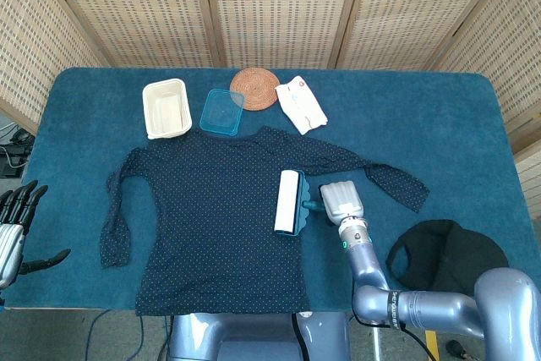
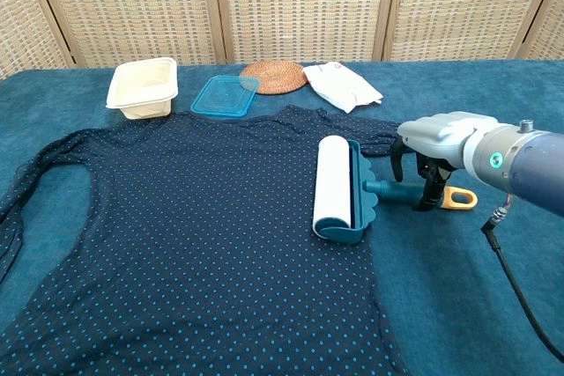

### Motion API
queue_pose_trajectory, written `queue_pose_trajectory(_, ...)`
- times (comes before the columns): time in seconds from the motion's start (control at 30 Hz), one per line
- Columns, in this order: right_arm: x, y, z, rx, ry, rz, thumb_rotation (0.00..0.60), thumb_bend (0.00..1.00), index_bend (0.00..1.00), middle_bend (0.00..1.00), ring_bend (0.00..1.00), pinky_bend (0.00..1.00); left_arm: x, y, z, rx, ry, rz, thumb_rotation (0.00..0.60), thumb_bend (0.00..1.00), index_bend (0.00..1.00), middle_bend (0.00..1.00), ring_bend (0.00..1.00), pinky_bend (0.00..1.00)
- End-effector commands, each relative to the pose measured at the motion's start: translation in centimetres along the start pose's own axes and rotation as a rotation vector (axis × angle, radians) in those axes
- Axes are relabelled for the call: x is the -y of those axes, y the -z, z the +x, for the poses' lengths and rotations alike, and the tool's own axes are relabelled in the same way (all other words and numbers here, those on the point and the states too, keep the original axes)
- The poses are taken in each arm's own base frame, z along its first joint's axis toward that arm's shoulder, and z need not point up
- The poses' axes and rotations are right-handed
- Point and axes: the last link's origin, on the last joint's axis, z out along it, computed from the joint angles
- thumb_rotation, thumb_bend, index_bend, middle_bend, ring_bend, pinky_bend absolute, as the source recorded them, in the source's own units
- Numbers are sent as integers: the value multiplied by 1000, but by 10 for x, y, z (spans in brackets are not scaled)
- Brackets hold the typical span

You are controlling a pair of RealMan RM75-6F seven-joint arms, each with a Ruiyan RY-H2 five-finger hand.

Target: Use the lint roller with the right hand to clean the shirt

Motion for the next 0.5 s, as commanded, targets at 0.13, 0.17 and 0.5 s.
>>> queue_pose_trajectory(0.13,-2,-3,-4,14,-4,-18,600,385,434,1000,1000,1000,0,-1,0,3,1,0,600,0,0,0,0,0)
queue_pose_trajectory(0.17,-2,-3,-5,17,-6,-19,600,385,434,1000,1000,1000,0,-1,0,3,1,-1,600,0,0,0,0,0)
queue_pose_trajectory(0.5,-5,-10,-17,30,29,-38,600,442,480,1000,1000,1000,1,-2,-1,7,-2,5,600,0,0,0,0,0)
